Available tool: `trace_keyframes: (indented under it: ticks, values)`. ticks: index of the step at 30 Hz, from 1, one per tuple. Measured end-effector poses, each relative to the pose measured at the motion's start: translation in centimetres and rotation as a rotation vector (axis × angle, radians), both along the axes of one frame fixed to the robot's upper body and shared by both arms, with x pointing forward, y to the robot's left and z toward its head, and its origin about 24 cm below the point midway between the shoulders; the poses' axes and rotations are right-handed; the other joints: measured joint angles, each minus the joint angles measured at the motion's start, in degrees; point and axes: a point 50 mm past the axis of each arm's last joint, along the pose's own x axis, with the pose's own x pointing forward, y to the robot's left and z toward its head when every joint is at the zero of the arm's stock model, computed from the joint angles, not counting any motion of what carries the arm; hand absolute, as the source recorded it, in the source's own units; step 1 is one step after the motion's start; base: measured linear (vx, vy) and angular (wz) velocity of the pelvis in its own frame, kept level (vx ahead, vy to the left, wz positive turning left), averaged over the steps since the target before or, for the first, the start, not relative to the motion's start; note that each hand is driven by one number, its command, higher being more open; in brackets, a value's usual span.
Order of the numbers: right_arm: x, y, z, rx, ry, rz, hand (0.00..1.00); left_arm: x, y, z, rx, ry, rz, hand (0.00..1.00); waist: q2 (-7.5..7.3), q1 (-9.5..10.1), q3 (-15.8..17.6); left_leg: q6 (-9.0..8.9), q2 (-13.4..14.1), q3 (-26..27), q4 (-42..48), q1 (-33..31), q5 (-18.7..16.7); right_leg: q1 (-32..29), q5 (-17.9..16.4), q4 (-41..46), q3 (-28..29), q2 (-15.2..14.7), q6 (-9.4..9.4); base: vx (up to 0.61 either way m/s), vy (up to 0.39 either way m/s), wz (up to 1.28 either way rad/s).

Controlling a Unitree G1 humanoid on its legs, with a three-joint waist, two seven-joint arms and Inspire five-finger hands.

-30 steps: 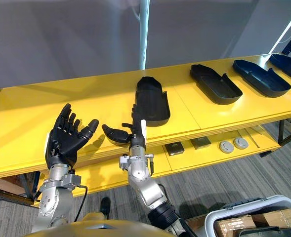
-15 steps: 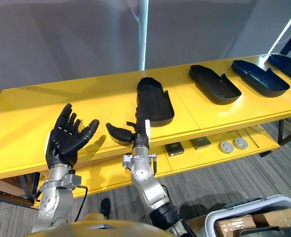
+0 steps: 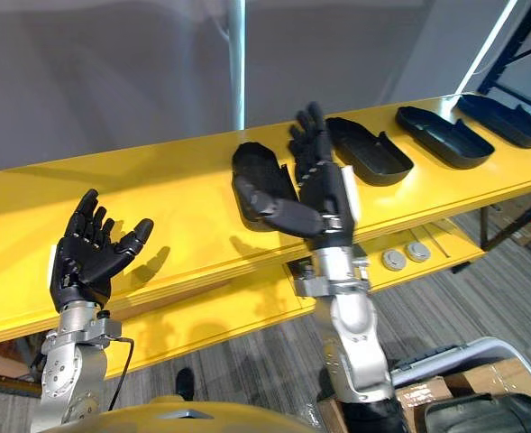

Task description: Walk over and take three plastic housings, then place them on the shelf

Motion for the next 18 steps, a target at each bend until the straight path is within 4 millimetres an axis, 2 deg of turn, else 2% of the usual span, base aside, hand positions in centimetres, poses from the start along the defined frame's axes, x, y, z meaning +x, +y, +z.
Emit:
trace_keyframes:
  ticks: [1,5,9,12,18]
  values:
    - [-0.5,-0.7,-0.3,-0.022,0.015,0.006,1.00,0.0,0.2,0.0,0.006,-0.001,0.006,1.00,-0.02,-0.72,0.0,-0.02,0.3,0.4,0.0,0.0,0.0,-0.3,0.1,0.0,0.4,0.2,-0.10,0.00,-0.022,-0.17]
    - [-2.1,-1.5,-2.4,-0.048,0.125,0.050,1.00,0.0,0.1,0.1,0.006,-0.006,-0.012,1.00,0.40,-2.66,0.1,-0.42,0.5,1.2,0.0,0.3,-0.4,-0.5,0.1,0.0,1.1,0.3,-0.13,0.00,-0.016,-0.12]
    - [-3.4,-1.7,-4.1,-0.047,0.233,0.090,1.00,-0.1,0.0,0.2,0.005,-0.011,-0.014,1.00,0.46,-2.92,0.1,-0.49,0.7,2.3,0.0,0.3,-0.6,-1.4,0.1,0.1,2.2,0.3,-0.13,0.01,-0.005,-0.14]
    - [-4.4,-1.5,-5.3,-0.057,0.305,0.156,1.00,-0.3,0.1,0.0,0.006,0.003,-0.007,1.00,0.41,-3.97,0.3,-0.47,0.7,2.7,0.0,0.1,-0.8,-1.8,0.1,0.1,2.6,0.3,-0.14,0.02,-0.008,-0.07]
    - [-6.1,-2.3,-6.5,-0.130,0.405,0.221,1.00,-0.3,0.0,0.0,0.041,0.021,-0.036,1.00,0.03,-4.54,0.8,-0.11,0.7,3.1,0.0,-0.1,-0.8,-2.5,0.1,0.3,3.5,0.3,-0.05,0.02,-0.006,-0.06]
